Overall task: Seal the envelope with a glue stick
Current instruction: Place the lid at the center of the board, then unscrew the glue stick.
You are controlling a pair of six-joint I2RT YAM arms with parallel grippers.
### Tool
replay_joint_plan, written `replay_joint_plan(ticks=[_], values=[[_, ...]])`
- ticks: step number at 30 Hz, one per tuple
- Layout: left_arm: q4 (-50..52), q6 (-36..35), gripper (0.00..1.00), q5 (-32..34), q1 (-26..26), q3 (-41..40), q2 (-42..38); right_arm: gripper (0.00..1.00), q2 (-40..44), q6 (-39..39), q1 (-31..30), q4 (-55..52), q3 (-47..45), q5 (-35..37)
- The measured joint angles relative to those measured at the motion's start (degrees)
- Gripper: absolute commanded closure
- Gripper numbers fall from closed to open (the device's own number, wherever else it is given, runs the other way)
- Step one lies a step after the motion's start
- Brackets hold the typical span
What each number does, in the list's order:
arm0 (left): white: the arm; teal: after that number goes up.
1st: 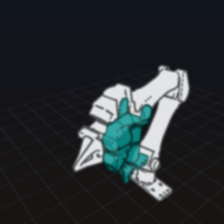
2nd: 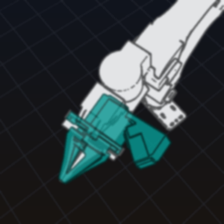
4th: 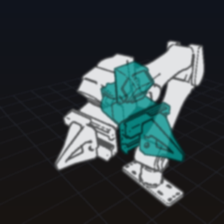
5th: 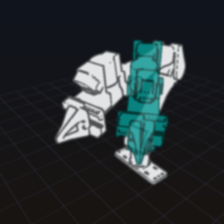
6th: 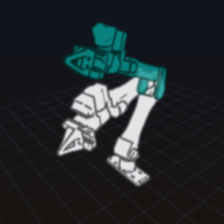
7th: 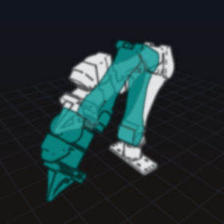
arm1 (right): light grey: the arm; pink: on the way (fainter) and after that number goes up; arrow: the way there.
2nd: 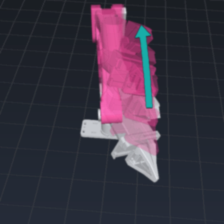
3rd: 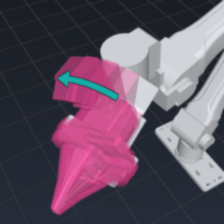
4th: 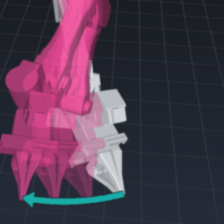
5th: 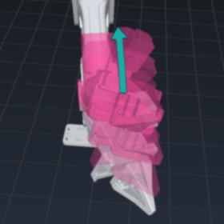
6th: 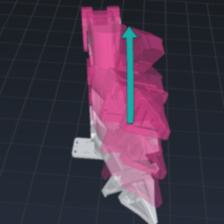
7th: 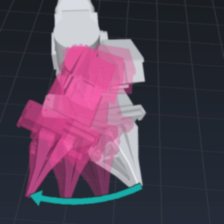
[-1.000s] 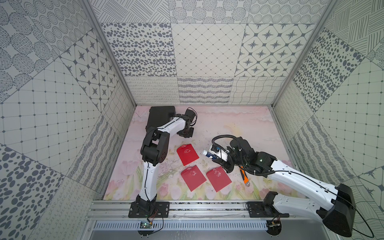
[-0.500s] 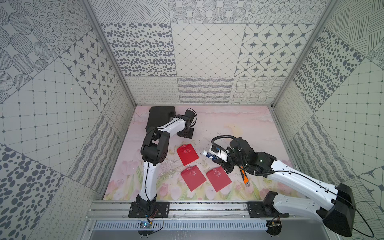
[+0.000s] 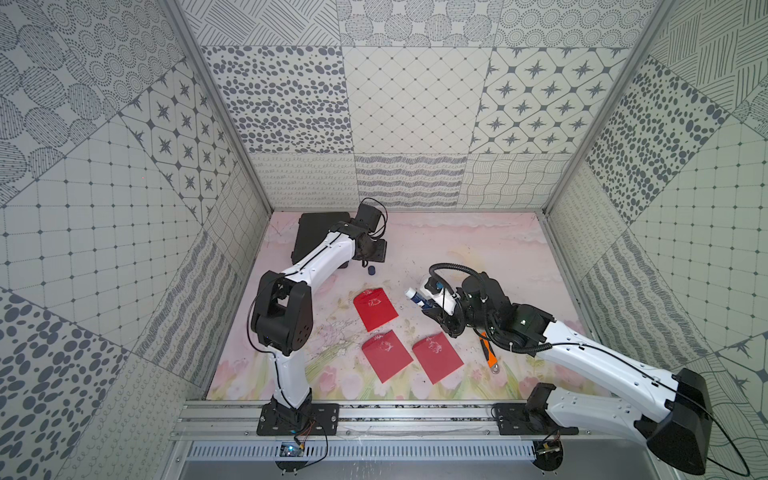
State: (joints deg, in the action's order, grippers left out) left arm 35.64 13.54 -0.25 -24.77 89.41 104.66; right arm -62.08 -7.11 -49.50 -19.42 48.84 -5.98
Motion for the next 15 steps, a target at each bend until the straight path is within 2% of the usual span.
replay_joint_plan(ticks=[8,15], values=[[-12.90,5.64,0.37,-11.39,0.02,-13.16,-17.97,1.00,0.13,11.43,0.11,5.40,2.62,2.62],[-27.17,10.69,0.37,-22.45,0.11,-24.44,-30.40,1.00,0.37,14.73,0.13,12.26,5.73,2.64]])
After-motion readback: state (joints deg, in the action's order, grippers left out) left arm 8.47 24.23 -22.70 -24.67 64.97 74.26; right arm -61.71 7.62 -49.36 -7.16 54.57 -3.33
